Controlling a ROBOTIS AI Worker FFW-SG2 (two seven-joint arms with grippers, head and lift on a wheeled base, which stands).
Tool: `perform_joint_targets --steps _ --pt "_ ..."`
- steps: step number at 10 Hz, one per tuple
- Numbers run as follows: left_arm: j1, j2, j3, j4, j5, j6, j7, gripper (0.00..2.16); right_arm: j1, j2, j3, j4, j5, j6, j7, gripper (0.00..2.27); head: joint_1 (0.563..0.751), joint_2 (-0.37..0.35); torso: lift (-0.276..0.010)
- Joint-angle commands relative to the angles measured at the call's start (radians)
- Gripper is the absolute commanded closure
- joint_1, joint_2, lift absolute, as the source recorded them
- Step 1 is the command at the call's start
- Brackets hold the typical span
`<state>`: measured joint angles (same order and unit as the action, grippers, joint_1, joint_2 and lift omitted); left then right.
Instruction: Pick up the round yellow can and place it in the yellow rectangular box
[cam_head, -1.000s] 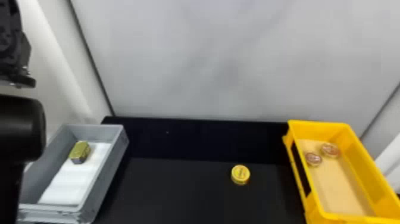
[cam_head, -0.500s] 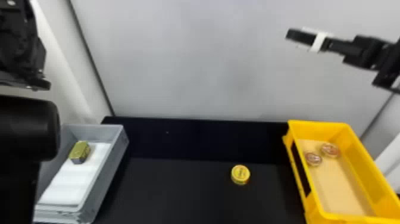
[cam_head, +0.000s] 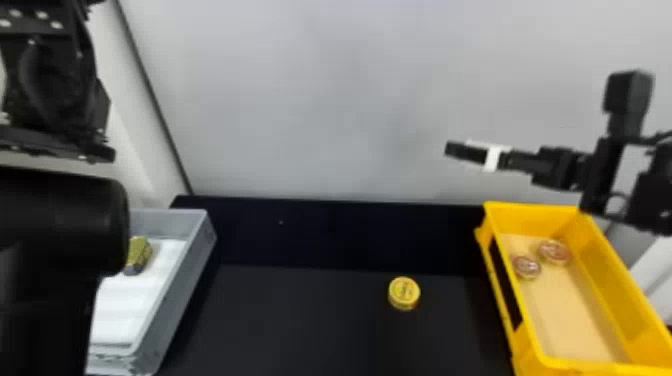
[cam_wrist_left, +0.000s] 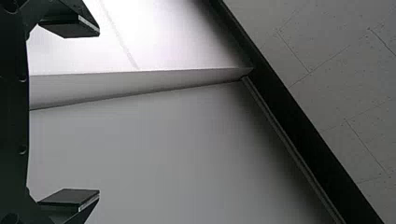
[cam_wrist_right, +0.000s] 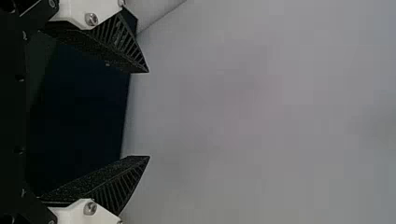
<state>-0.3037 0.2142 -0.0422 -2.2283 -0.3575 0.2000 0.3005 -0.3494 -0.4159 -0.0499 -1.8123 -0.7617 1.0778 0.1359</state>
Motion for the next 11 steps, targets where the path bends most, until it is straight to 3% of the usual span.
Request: perform_joint_targets --steps 1,4,7,9,11 --pt "0.009 -0.036 0.001 0.007 0.003 -0.011 0.006 0.07 0.015 0.009 0.064 0.114 0.058 0.010 0.100 0.15 0.663 0.054 -0.010" --pt "0.012 -0.056 -0.010 0.021 0.005 -0.010 0.005 0.07 0.015 0.068 0.133 0.237 0.364 -0.070 0.314 0.17 0.663 0.054 -0.010" --pt "0.014 -0.061 -0.011 0.027 0.008 -0.023 0.011 0.07 0.015 0.200 0.157 0.409 0.696 -0.258 0.507 0.20 0.663 0.054 -0.010" --pt "0.012 -0.064 -0.018 0.035 0.009 -0.034 0.016 0.07 0.015 0.241 0.165 0.524 0.791 -0.384 0.538 0.20 0.663 0.054 -0.010" --pt "0.009 -0.068 -0.022 0.044 0.015 -0.046 0.017 0.07 0.003 0.247 0.168 0.619 0.808 -0.439 0.524 0.20 0.663 0.054 -0.010"
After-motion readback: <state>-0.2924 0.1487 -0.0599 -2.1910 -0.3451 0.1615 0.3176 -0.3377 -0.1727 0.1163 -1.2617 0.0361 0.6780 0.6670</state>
